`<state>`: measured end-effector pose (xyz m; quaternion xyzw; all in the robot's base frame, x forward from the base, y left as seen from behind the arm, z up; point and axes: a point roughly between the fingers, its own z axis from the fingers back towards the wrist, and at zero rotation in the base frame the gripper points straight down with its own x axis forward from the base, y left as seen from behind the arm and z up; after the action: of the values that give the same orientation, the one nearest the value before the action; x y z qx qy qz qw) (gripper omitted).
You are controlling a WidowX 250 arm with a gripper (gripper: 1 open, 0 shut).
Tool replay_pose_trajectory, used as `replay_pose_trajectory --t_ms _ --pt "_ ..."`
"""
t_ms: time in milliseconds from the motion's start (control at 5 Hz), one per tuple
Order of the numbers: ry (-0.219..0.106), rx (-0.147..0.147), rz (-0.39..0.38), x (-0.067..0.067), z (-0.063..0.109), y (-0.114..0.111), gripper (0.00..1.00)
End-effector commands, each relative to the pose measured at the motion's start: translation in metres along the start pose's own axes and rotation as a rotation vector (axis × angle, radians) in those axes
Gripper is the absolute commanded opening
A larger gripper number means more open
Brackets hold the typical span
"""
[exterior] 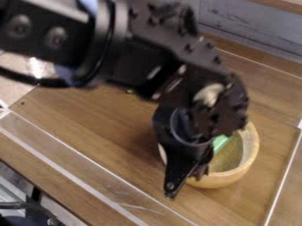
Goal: Remove the green block from the brown bowl and put it on the table
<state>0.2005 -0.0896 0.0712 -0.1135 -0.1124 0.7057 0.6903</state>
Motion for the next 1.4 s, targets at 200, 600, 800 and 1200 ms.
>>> replay_pose_trajectory --t_ms 200,600,800,1200 --pt "0.006 -0.013 0.033 0.004 0.003 -0.004 1.0" --pt "-0.014 -0.027 0.087 0.01 0.011 0.001 0.0" --pt "-0.037 -0.034 0.152 0.015 0.014 0.004 0.0" --pt "-0.064 -0.047 0.237 0.021 0.017 0.006 0.0"
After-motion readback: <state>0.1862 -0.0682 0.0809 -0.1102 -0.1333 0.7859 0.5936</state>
